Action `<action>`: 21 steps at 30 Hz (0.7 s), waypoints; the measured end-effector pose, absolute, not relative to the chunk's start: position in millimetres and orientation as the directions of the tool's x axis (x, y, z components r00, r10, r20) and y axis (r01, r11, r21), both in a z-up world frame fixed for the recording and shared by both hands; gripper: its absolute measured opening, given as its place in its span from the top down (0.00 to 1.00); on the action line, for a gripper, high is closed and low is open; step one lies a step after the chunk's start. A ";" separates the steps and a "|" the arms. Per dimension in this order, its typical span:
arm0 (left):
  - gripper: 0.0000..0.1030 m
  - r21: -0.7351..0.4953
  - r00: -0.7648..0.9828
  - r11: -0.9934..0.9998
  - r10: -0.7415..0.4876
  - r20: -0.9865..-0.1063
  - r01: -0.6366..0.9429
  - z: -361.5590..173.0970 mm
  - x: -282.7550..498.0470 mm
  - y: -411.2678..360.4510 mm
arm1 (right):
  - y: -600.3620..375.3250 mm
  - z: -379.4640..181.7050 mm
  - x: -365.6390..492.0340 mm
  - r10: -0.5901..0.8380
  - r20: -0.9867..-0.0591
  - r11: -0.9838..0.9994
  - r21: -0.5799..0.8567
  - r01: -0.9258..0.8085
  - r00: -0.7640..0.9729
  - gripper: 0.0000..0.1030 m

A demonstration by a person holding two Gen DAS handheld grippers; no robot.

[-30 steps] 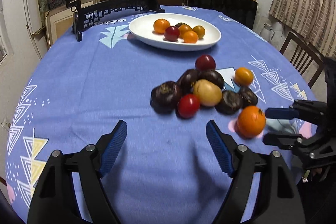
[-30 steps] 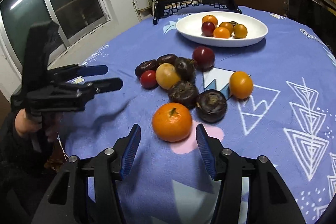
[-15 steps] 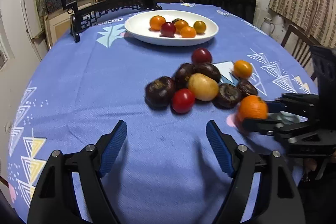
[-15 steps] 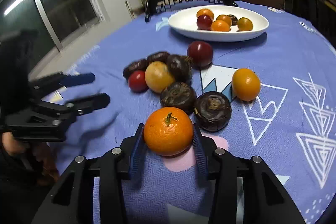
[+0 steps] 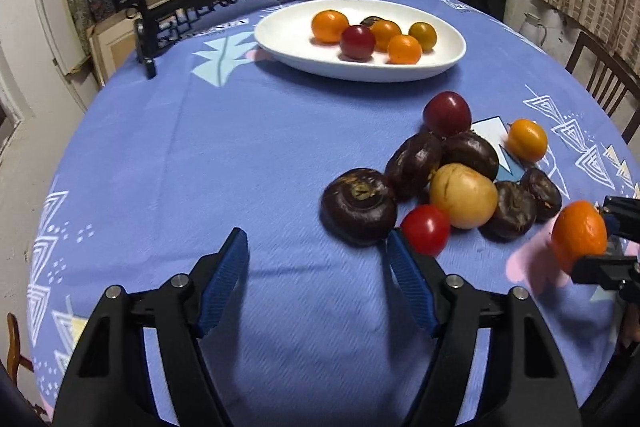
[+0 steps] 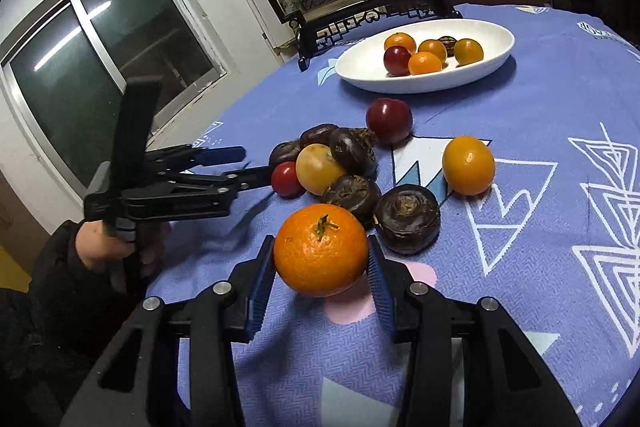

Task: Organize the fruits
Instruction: 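Grasp a stemmed tangerine with the right tool while the left tool grasps a dark brown fruit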

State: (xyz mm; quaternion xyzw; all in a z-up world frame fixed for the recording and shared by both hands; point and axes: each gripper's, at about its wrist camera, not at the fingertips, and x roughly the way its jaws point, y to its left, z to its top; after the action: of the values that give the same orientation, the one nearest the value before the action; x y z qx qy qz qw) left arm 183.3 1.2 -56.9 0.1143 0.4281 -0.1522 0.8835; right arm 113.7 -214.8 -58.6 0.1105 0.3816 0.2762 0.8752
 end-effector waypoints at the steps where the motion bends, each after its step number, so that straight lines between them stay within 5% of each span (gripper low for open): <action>1: 0.33 0.073 0.586 0.928 -0.168 -0.793 0.365 -57.7 185.9 -0.4 | -215.9 -58.9 113.3 0.569 -0.606 0.822 0.408 -0.398 0.555 0.57; 10: 0.34 0.040 0.563 0.928 -0.191 -0.804 0.371 -60.5 205.1 -10.3 | -212.5 -59.8 112.7 0.564 -0.615 0.825 0.398 -0.401 0.550 0.57; 12: 0.39 0.034 0.562 0.925 -0.200 -0.802 0.378 -60.0 207.4 -11.6 | -212.7 -59.4 112.1 0.565 -0.613 0.825 0.399 -0.401 0.552 0.57; 14: 0.56 0.008 0.547 0.915 -0.234 -0.804 0.402 -60.3 208.2 -14.1 | -212.7 -59.4 111.7 0.565 -0.612 0.825 0.399 -0.401 0.553 0.57; 21: 0.56 -0.004 0.549 0.912 -0.250 -0.798 0.410 -59.9 199.1 -13.1 | -214.7 -59.1 109.9 0.574 -0.603 0.819 0.407 -0.406 0.554 0.57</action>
State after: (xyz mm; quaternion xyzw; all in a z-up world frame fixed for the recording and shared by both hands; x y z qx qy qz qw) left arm 199.1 -13.1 -59.9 0.0917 0.4359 -0.1888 0.8752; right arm 109.9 -214.7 -59.1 0.1106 0.3803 0.2802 0.8744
